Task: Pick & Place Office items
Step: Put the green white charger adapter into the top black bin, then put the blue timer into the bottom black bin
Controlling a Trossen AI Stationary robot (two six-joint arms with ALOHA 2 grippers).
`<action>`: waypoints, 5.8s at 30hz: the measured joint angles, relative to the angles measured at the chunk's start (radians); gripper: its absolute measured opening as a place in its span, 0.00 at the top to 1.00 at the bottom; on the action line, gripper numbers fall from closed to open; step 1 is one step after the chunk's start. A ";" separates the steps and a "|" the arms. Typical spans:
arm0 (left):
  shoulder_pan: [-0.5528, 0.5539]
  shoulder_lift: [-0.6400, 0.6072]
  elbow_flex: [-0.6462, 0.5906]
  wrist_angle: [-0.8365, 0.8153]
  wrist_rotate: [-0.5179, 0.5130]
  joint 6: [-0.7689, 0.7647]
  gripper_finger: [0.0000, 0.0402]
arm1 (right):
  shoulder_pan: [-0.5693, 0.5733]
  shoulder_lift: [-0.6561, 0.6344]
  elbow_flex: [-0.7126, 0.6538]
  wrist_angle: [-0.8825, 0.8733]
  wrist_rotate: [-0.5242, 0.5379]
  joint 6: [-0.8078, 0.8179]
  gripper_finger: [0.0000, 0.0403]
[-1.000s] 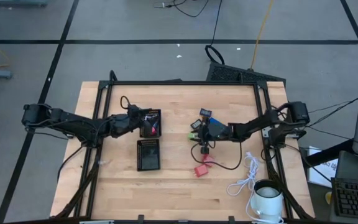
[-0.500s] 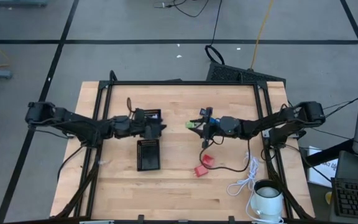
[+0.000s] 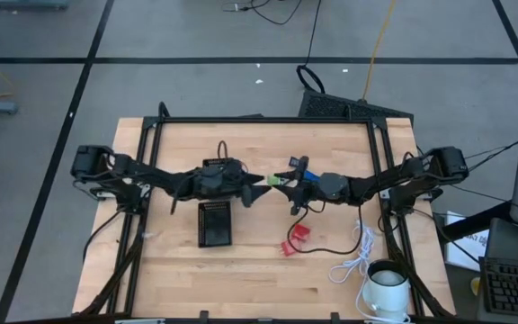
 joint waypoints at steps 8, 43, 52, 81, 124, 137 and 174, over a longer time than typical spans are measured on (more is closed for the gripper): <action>0.027 0.050 0.044 -0.005 0.027 -0.046 0.14 | 0.000 0.000 0.000 0.019 -0.001 0.002 0.68; 0.062 0.068 0.045 0.012 0.049 -0.074 0.67 | -0.001 0.001 0.000 0.020 -0.008 -0.003 0.68; 0.062 0.035 0.040 0.046 0.039 0.215 0.67 | 0.001 -0.002 0.000 0.021 0.033 0.202 0.49; -0.138 -0.406 -0.324 -0.361 -0.535 0.134 0.67 | -0.096 -0.185 -0.059 -0.241 0.072 0.428 0.37; -0.221 -0.394 -0.330 -0.879 -0.641 -0.313 0.60 | -0.106 -0.184 -0.059 -0.243 0.068 0.455 0.37; -0.221 -0.394 -0.330 -0.842 -0.640 -0.304 0.61 | -0.105 -0.184 -0.059 -0.243 0.064 0.511 0.37; -0.015 -0.394 -0.330 -0.262 -0.380 0.197 0.60 | -0.291 -0.182 -0.059 -0.834 -0.058 0.790 0.37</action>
